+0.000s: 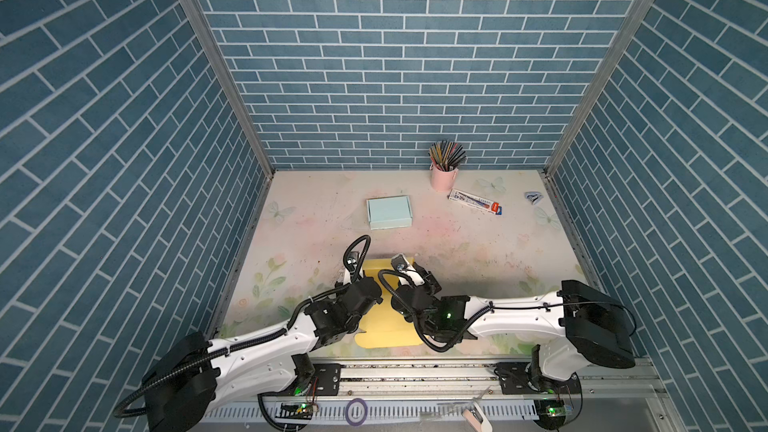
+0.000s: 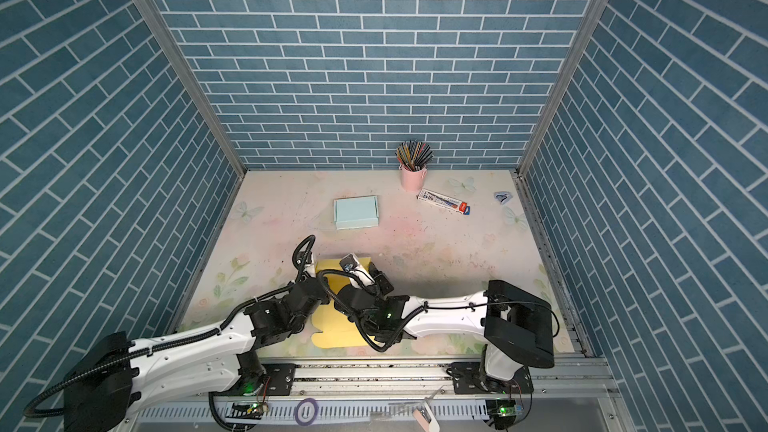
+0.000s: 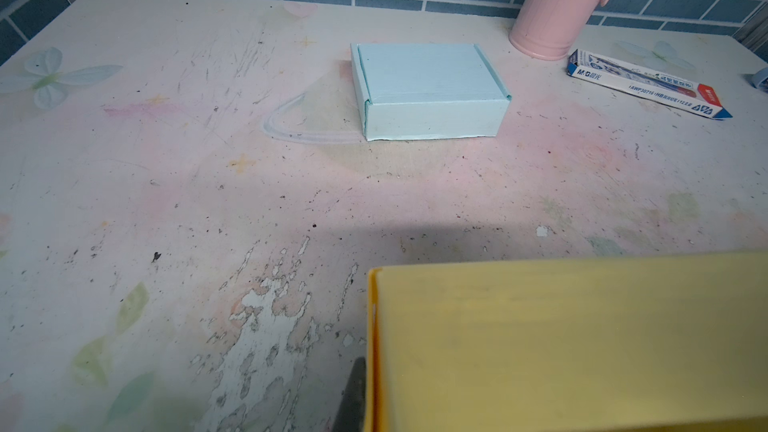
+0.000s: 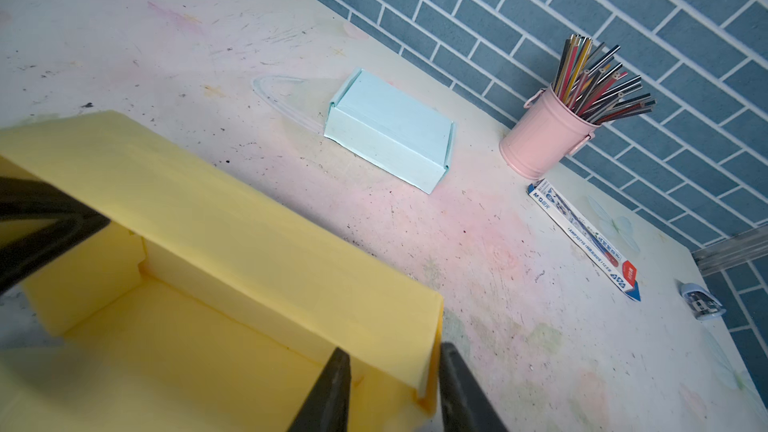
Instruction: Fold the paper box
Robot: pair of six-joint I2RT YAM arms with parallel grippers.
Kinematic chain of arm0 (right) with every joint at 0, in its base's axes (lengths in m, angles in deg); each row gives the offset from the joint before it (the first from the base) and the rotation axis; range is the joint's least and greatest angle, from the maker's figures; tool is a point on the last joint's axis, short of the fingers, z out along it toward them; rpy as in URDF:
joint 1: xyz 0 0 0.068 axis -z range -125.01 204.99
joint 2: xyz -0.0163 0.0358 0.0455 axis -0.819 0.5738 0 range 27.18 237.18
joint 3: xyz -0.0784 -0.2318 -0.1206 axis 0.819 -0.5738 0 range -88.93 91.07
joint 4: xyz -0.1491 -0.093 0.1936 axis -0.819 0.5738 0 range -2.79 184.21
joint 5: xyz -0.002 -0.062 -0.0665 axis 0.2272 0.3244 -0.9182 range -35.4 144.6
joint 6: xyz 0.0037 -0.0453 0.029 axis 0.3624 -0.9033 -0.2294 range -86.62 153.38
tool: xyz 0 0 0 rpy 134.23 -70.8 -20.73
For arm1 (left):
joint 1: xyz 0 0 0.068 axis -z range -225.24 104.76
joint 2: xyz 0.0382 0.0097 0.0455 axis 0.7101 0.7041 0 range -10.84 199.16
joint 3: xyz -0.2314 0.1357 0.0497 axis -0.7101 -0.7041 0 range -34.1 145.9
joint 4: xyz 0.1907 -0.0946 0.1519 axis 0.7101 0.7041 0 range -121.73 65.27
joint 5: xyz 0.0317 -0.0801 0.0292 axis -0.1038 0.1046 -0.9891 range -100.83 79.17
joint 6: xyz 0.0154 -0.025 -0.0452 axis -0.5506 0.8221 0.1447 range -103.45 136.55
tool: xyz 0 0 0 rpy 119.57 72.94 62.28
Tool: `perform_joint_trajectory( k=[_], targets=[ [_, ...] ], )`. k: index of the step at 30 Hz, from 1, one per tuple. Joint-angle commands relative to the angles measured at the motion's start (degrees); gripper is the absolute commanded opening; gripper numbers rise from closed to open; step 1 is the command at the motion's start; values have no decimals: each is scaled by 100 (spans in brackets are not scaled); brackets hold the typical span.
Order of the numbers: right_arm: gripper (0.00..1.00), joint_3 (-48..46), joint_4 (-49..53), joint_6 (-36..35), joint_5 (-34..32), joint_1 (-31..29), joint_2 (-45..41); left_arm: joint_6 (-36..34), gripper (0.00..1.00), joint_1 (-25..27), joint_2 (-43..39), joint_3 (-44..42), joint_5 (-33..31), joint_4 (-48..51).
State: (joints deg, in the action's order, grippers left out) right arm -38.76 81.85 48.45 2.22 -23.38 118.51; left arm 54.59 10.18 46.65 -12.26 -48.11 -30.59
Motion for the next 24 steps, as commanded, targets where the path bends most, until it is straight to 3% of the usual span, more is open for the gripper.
perform_joint_trajectory(
  k=[1, 9, 21, 24],
  targets=[
    [36, 22, -143, 186, -175, 10, 100, 178, 2, 27, -126, 59, -173, 26],
    [31, -186, -272, 521, -10, 262, 20, 195, 2, 23, -159, 11, -155, -27],
    [0, 291, -271, 423, -284, 280, 710, 203, 2, 46, 159, 80, -155, -141],
    [0, 287, -307, 446, -417, 278, 743, 222, 2, 48, 185, 82, -168, -173]
  ],
)
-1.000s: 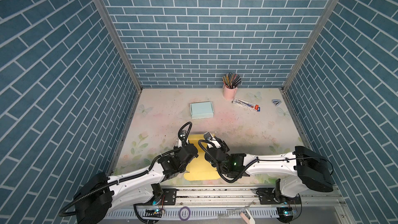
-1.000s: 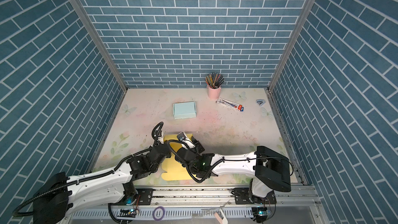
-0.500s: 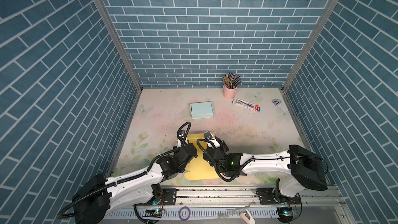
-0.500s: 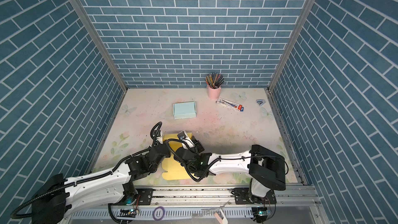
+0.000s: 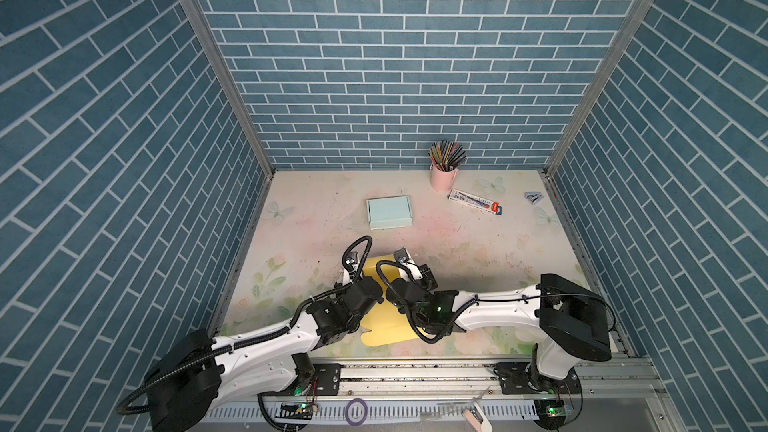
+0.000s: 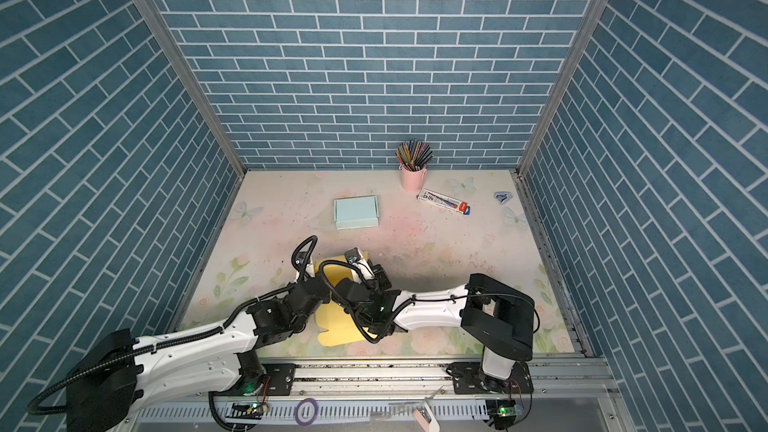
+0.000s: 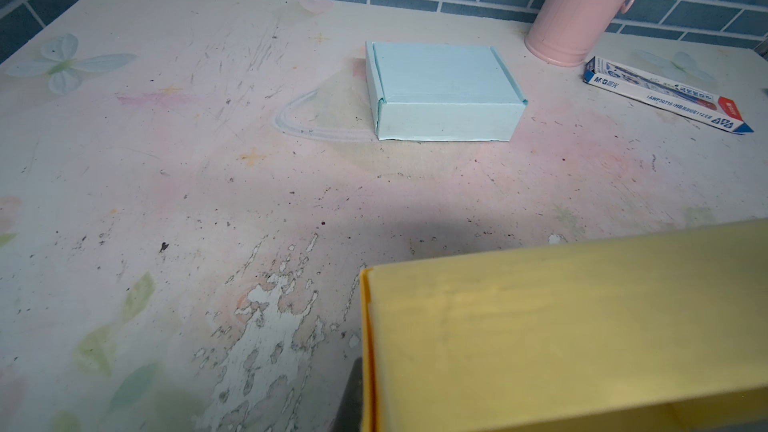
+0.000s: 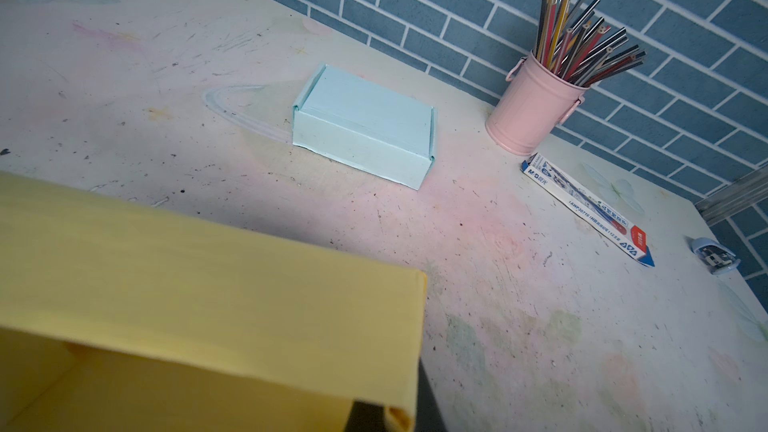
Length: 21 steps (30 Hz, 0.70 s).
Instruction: Fold the paper box
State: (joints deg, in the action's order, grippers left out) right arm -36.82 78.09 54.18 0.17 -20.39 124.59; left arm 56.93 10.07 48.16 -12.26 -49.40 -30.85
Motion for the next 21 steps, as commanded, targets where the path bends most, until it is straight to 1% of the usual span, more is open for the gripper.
perform_joint_trajectory(
  k=[1, 4, 7, 9, 10, 13, 14, 21],
  targets=[
    [0, 101, 65, -122, -260, -21, 151, -13, 2, 68, 41, 75, -37, -159],
    [0, 194, 63, -210, -338, -20, 240, -4, 2, 77, 112, 98, -37, -184],
    [10, 323, 145, -243, -401, -39, 339, -5, 2, 79, 169, 104, -37, -196],
    [13, 326, 133, -242, -456, -64, 363, -4, 2, 92, 177, 101, -53, -194],
    [12, 317, 112, -239, -468, -67, 356, -9, 2, 94, 169, 107, -64, -190],
    [2, 287, 77, -260, -489, -74, 358, -6, 2, 86, 168, 92, -59, -194],
    [0, 294, 77, -269, -495, -74, 366, -3, 2, 94, 168, 99, -63, -196],
    [0, 308, 68, -366, -583, -105, 411, 3, 2, 94, 153, 78, -59, -212]
  ],
)
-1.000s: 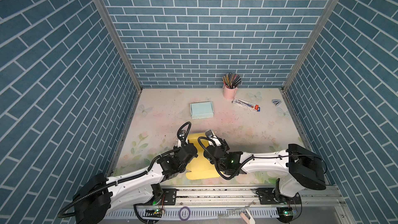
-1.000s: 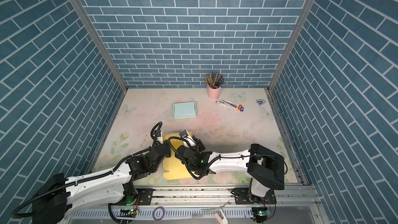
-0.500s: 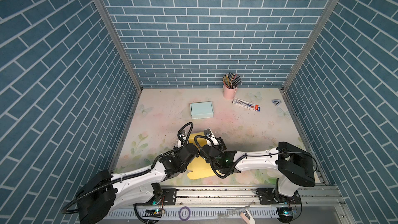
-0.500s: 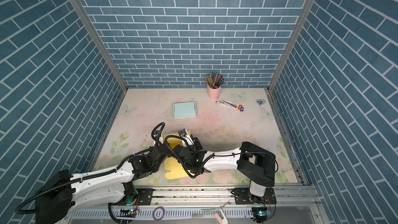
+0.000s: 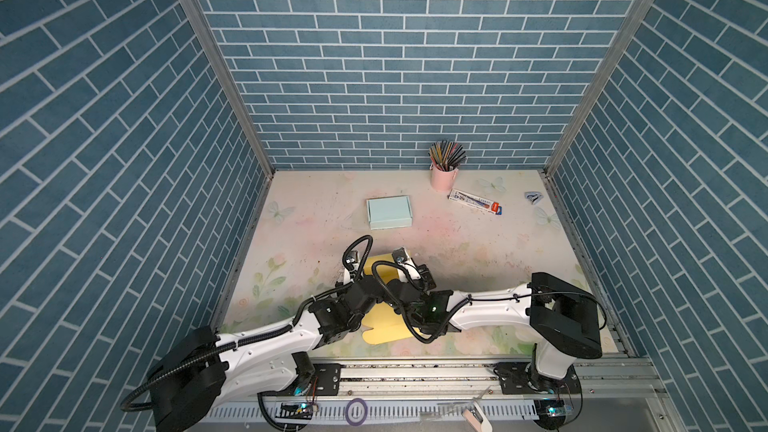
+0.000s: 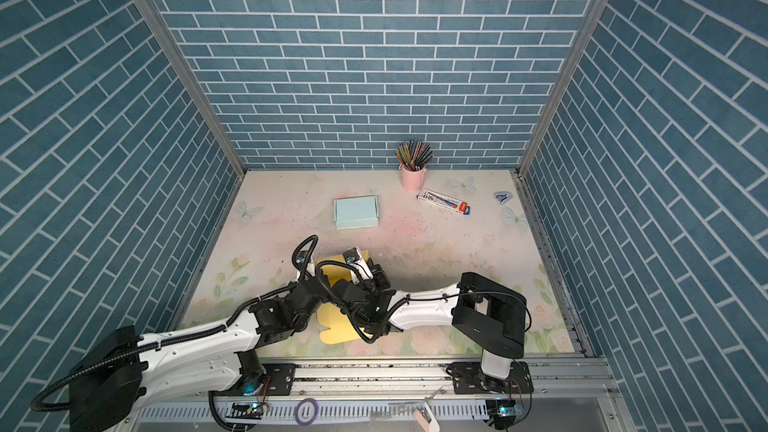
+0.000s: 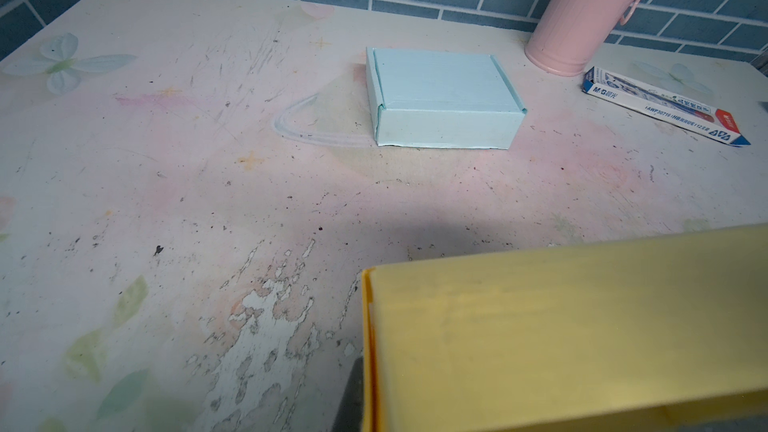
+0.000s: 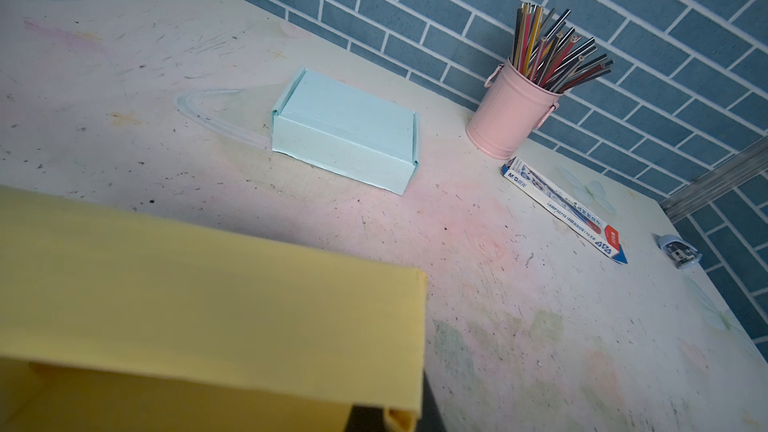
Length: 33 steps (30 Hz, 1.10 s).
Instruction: Fold the paper box
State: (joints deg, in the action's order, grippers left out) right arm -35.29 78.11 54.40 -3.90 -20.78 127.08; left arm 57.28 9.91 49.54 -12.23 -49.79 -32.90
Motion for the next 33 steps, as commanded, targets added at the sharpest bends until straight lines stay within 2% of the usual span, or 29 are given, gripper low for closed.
perform_joint_trajectory(
  k=[1, 4, 9, 18, 28, 33],
  targets=[
    [2, 145, 38, -388, -179, -70, 146, -25, 2, 115, 17, 80, -24, -14],
    [21, -32, -293, -466, -100, -126, 83, -16, 2, 117, 13, 65, -33, -13],
    [38, -346, -395, -220, -68, -175, -20, -3, 2, 110, -13, 58, -59, 16],
    [39, -607, -340, 338, 59, -175, -67, 49, 2, 115, 6, 46, -58, 8],
    [18, -618, -151, 635, 27, -72, 87, 74, 2, 110, -30, 43, -68, -1],
    [2, -508, -61, 537, 40, 14, 236, 75, 2, 110, -40, 22, -75, -2]
  ],
)
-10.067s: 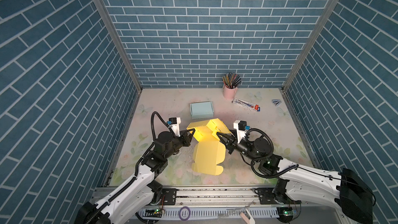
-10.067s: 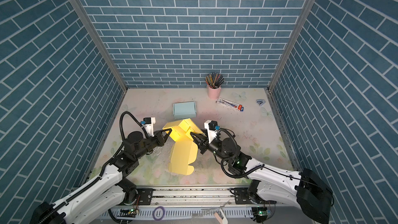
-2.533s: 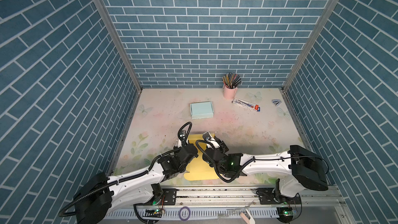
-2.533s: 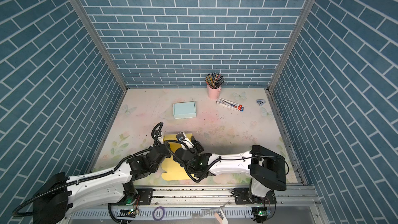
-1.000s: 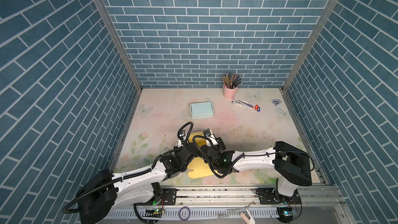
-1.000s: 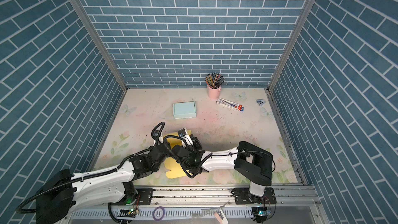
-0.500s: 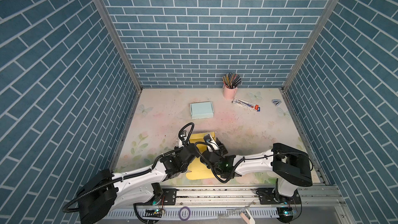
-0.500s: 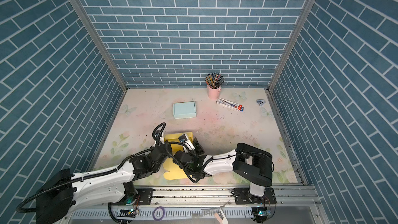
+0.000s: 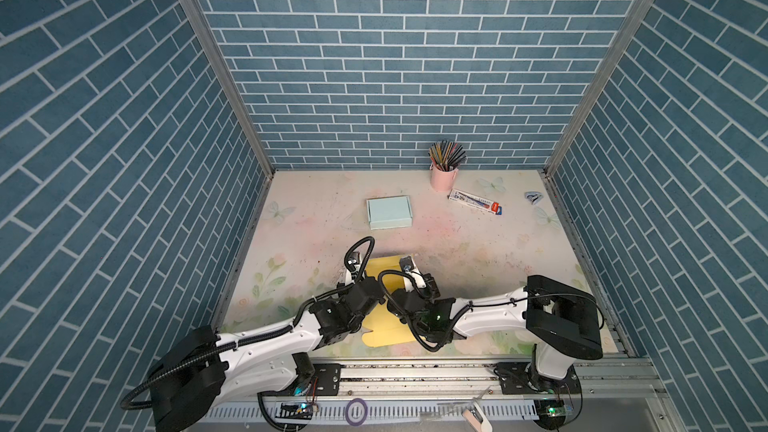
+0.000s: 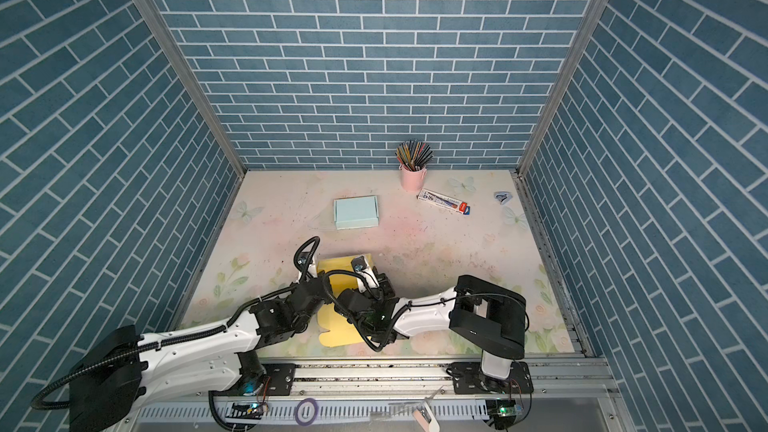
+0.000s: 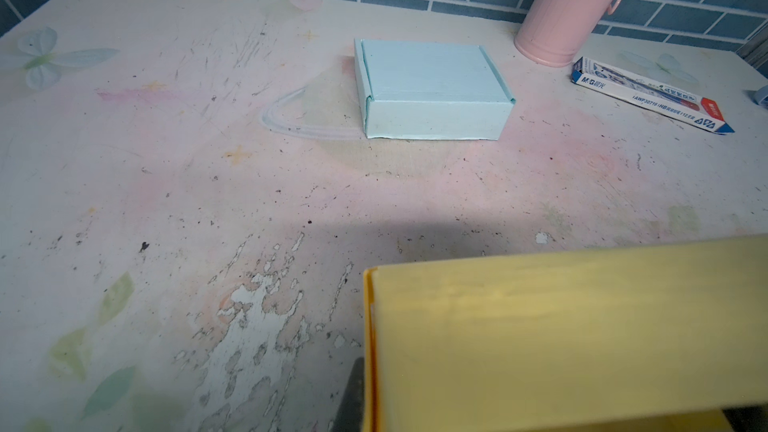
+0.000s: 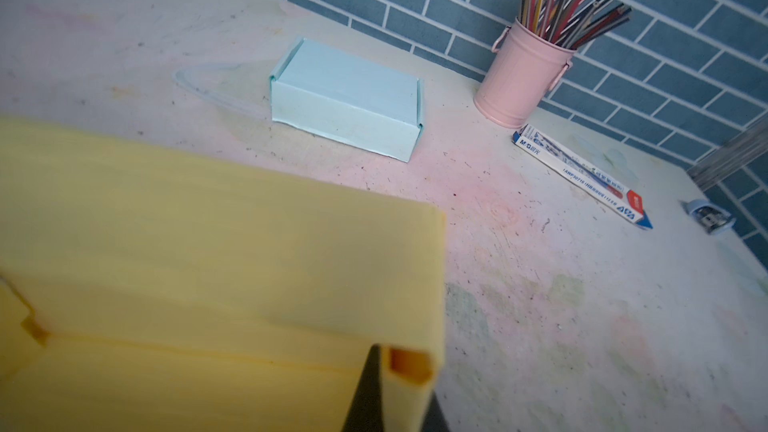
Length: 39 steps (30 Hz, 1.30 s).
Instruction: Fold the paper box
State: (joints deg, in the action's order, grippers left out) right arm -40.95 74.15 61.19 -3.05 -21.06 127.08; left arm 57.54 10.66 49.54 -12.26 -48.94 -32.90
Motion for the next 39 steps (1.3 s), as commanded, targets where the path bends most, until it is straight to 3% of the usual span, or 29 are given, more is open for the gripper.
perform_joint_trajectory(
  k=[1, 7, 12, 20, 21, 24, 32, 33, 39],
  targets=[
    [0, 128, 404, -184, -62, 47, 289, 49, 2, 35, -35, 17, -161, -12],
    [0, 536, 694, -416, -157, 64, 656, 28, 2, 43, 4, 61, -175, -23],
    [14, 704, 870, -435, -154, 59, 750, 15, 2, 42, 18, 67, -179, -24],
    [24, 791, 987, -360, -259, 64, 881, -10, 2, 40, 33, 46, -155, -79],
    [22, 791, 961, -349, -261, 65, 898, -13, 2, 35, 40, 48, -166, -88],
    [1, 806, 900, -334, -249, 77, 950, -25, 2, 36, 66, 48, -177, -85],
    [0, 786, 796, -351, -225, 90, 938, -21, 2, 37, 219, 83, -118, -162],
    [1, 773, 789, -347, -223, 89, 924, -23, 2, 40, 235, 90, -118, -177],
    [31, 299, 145, -554, -74, 19, 522, -8, 2, 36, 324, 100, -118, -199]
  ],
)
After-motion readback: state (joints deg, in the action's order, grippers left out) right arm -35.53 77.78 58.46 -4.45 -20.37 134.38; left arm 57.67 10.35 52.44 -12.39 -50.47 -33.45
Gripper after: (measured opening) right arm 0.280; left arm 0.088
